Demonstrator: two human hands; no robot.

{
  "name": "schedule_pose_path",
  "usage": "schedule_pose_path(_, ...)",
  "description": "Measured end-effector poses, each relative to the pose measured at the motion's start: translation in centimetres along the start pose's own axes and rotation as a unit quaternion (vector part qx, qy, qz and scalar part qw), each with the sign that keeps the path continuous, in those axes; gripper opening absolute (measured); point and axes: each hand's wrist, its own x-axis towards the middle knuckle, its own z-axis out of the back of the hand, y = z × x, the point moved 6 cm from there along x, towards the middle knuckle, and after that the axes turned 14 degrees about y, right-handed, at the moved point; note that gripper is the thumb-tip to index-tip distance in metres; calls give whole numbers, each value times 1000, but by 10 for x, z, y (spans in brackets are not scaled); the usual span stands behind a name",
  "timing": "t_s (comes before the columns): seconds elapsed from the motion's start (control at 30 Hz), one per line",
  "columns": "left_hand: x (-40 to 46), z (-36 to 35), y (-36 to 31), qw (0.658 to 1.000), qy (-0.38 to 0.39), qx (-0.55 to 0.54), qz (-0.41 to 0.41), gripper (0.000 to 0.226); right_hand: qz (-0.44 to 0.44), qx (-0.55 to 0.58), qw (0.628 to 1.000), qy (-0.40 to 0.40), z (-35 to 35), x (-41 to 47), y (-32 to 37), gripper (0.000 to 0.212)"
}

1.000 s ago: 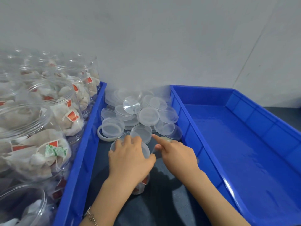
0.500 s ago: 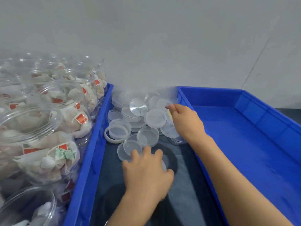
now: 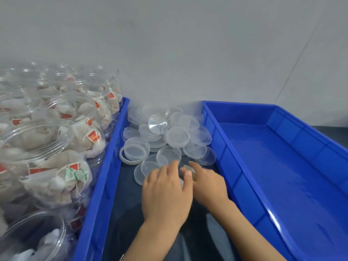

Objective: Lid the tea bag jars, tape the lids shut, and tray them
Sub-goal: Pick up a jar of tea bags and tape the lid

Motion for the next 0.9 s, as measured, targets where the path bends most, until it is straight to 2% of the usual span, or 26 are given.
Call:
schedule_pose_path(0.1,-17,19,9,963,-146,-212,-77,46,46,22,997,56,-25,-7,-5,41)
schedule_pose_path(0.17,-29,19,27,940,-199,-272,-56,49,53,14,994,99,-38,-11,-6,34)
schedule_pose_path(0.23,-37,8,48,918,-184,-352,2,50,55,-3,992,112,-43,-12,-8,33)
schedule_pose_path(0.3,-41,-10,62,890,-130,-433,51,53,61,-35,992,104,-43,-13,-9,33)
schedule_pose_path(0.4,-45,-30,70,853,-71,-511,74,47,73,-108,987,95,-45,-20,-8,39)
schedule_pose_path(0.5,-48,-42,71,830,-47,-550,85,34,79,-74,993,50,-40,-36,-8,39)
schedule_pose_path(0.57,-48,-45,71,834,-44,-543,90,28,88,58,993,55,-34,-52,-5,51)
schedule_pose_path(0.67,-46,-38,61,854,-68,-508,95,30,147,278,943,107,-15,-79,23,55)
schedule_pose_path(0.73,-43,-19,43,864,-104,-485,89,32,180,352,915,80,11,-90,40,54)
schedule_pose_path(0.8,-32,8,15,867,-127,-479,47,33,206,400,892,26,45,-93,48,51)
schedule_pose_path(0.9,0,47,-35,883,-99,-458,-33,40,202,408,889,-56,99,-86,36,44)
